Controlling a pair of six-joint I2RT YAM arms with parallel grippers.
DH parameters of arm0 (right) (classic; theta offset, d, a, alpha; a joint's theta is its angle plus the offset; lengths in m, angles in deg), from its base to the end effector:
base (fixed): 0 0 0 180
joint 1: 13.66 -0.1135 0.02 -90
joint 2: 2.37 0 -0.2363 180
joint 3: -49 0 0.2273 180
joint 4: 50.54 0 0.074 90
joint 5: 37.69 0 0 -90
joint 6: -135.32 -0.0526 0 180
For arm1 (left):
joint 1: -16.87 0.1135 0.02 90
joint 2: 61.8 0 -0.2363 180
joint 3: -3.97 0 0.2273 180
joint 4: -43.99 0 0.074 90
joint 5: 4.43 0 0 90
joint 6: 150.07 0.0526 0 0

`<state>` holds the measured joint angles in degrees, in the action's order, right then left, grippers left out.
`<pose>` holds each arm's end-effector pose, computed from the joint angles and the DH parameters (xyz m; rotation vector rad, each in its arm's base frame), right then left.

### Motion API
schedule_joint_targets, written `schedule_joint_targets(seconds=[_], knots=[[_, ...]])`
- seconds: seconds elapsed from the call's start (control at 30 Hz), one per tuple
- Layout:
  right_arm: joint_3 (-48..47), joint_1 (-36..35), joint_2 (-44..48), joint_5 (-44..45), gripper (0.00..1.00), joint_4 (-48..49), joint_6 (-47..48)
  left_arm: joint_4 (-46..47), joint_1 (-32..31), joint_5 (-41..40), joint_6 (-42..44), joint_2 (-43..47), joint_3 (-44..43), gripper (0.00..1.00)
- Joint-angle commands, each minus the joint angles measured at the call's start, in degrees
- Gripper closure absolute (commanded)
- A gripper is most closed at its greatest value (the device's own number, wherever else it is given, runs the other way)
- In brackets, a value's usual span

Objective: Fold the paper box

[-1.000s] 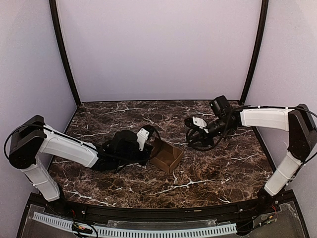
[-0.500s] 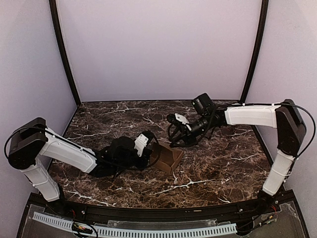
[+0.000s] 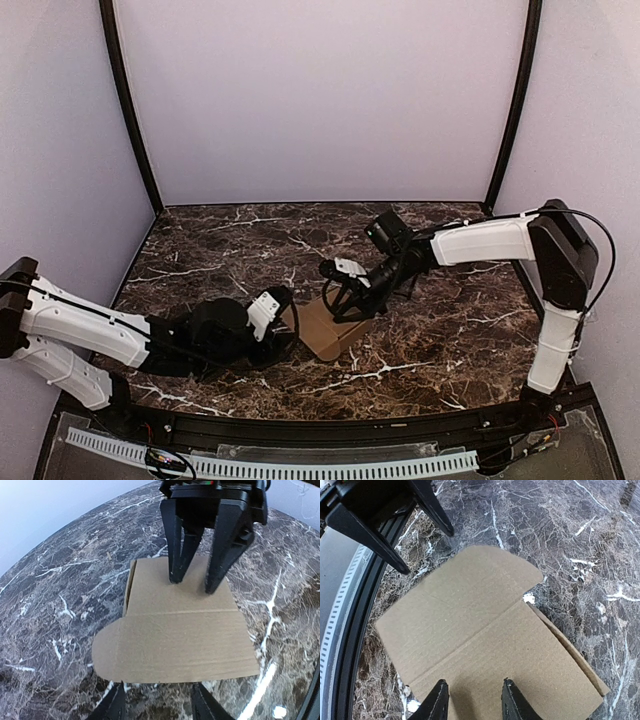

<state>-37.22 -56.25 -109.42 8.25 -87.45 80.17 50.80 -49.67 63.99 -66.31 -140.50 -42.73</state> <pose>0.2413 0.2715 0.1640 -1.7537 1.7297 1.0355 0.1283 -0.2470 0.1725 0.7916 1.8422 -0.4442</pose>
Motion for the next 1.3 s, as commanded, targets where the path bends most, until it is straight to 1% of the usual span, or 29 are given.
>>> schedule_joint_targets(seconds=[0.0,0.1,0.17,0.2,0.27,0.3,0.4,0.47,0.6,0.7,0.73,0.8,0.83,0.93,1.0,1.07,1.17,1.27], knots=[[0.67,-1.10,-2.67,4.74,0.64,0.55,-0.26,-10.97,-1.28,-0.75,-4.84,7.45,3.62,0.53],[0.01,-1.44,-4.80,8.40,0.65,0.10,-0.66,-9.49,-1.31,-1.44,-5.42,12.08,5.60,0.49],[-0.70,-1.44,-5.67,8.61,0.65,-0.76,-0.66,-7.63,-1.31,-4.04,-4.92,12.28,5.32,0.45],[-0.90,-1.44,-5.44,8.18,0.66,-1.17,-0.80,-7.18,-1.26,-6.71,-4.79,11.78,4.16,0.44],[-1.30,-1.44,-3.69,6.99,0.66,-1.99,-0.94,-6.05,-1.16,-10.25,-4.04,9.02,0.93,0.38],[-1.45,-1.44,-2.44,6.38,0.66,-2.49,-0.82,-5.81,-0.68,-10.99,-3.80,6.45,-0.31,0.33],[-2.06,-1.36,2.47,4.15,0.64,-4.71,-0.43,-7.90,1.71,-11.14,-4.46,1.15,-7.87,0.29],[-2.54,-1.36,5.59,3.05,0.61,-6.21,-0.47,-9.12,3.67,-10.05,-5.84,-1.79,-11.37,0.28],[-2.36,-0.72,10.36,3.45,0.57,-9.79,-0.09,-10.51,8.41,-6.22,-8.20,-5.03,-17.11,0.24],[0.51,1.53,13.04,3.96,0.55,-9.78,-0.59,-14.17,12.21,1.58,-9.65,-7.86,-21.80,0.23],[1.92,2.15,13.74,4.41,0.53,-9.19,-0.85,-15.64,13.34,2.84,-9.64,-9.54,-23.98,0.23],[5.92,3.16,15.14,7.97,0.48,-6.01,-2.73,-16.96,14.68,7.09,-9.15,-12.41,-26.44,0.23],[7.73,3.63,15.66,9.21,0.47,-4.38,-3.80,-17.34,15.08,10.45,-9.10,-13.35,-27.71,0.23],[11.99,4.34,16.66,12.72,0.42,-0.43,-6.55,-18.42,15.98,16.53,-9.89,-17.90,-29.55,0.23],[13.07,4.86,15.85,13.98,0.40,0.92,-8.15,-19.01,16.03,21.74,-10.86,-20.05,-30.52,0.23],[12.76,5.86,13.91,11.98,0.39,0.92,-9.54,-19.55,16.06,24.40,-11.53,-21.56,-31.01,0.24],[12.08,6.71,11.48,7.54,0.38,0.91,-10.22,-19.49,16.06,25.30,-11.89,-21.93,-30.05,0.25],[11.15,6.74,9.56,6.11,0.37,0.88,-10.31,-20.43,16.01,26.36,-11.47,-21.18,-29.35,0.26]])
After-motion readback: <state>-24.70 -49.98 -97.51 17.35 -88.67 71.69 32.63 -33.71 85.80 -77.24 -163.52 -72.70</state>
